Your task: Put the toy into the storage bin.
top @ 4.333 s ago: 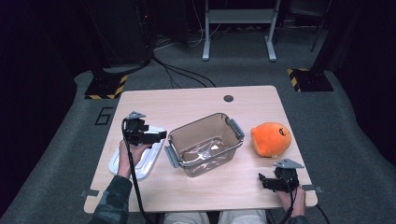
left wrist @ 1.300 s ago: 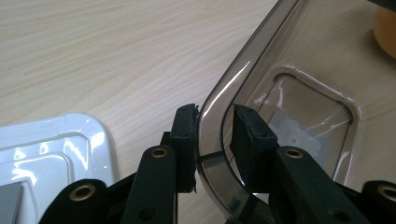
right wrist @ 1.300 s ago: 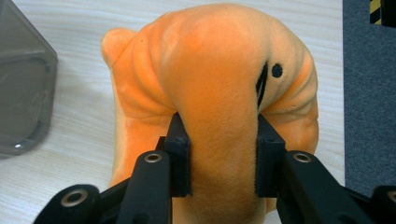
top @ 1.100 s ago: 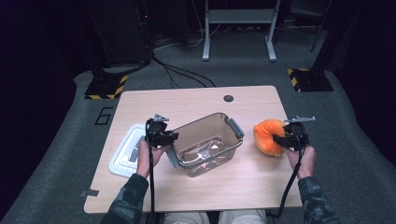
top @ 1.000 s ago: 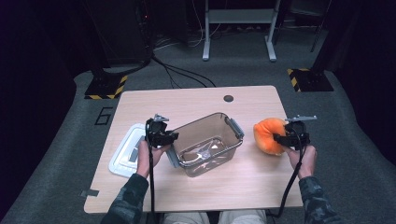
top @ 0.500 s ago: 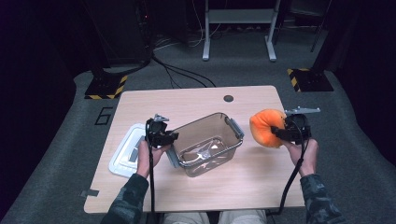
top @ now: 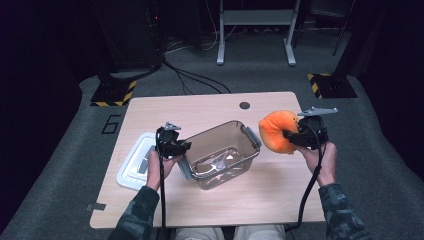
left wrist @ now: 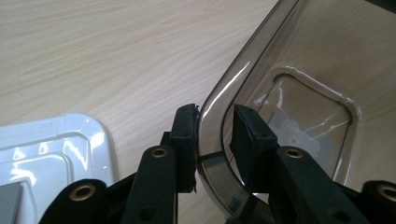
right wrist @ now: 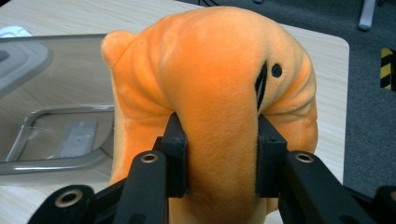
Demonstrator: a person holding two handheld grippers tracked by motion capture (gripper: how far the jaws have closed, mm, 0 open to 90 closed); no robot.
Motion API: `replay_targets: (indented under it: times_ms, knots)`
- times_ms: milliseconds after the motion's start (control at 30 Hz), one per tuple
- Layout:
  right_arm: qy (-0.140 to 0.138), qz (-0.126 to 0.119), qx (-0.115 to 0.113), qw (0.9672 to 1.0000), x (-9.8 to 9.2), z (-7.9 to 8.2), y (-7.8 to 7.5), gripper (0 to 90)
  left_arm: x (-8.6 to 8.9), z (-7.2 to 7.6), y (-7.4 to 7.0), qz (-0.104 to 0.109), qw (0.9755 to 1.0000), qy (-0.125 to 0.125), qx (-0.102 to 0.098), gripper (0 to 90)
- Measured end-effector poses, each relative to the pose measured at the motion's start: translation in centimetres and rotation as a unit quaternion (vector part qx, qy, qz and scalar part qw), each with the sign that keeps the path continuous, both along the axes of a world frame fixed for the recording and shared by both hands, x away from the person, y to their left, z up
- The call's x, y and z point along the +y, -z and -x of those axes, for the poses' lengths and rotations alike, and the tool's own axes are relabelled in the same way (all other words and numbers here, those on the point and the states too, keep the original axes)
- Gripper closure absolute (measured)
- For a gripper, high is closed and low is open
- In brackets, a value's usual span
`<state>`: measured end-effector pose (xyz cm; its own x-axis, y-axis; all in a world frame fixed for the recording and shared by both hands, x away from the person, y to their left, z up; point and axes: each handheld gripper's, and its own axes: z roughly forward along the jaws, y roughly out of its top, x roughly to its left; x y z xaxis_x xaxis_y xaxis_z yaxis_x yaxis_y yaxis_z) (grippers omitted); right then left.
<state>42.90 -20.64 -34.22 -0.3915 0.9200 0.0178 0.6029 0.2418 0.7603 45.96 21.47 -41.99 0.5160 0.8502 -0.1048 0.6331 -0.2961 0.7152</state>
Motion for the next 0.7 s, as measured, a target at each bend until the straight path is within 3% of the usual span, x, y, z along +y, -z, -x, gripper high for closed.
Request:
replay_targets:
  times_ms: [333, 700]
  knots:
    - [-0.03, 0.005, -0.012, 0.9995, 2.3, -0.1, -2.1, 63.8, 0.0, 0.0, 0.0, 0.001, 1.0, 0.0, 0.0, 70.2]
    - [-0.052, 0.008, -0.016, 0.9985, 4.4, -0.5, -3.1, 63.4, 0.0, 0.0, 0.0, 0.0, 1.0, 0.0, 0.0, 70.2]
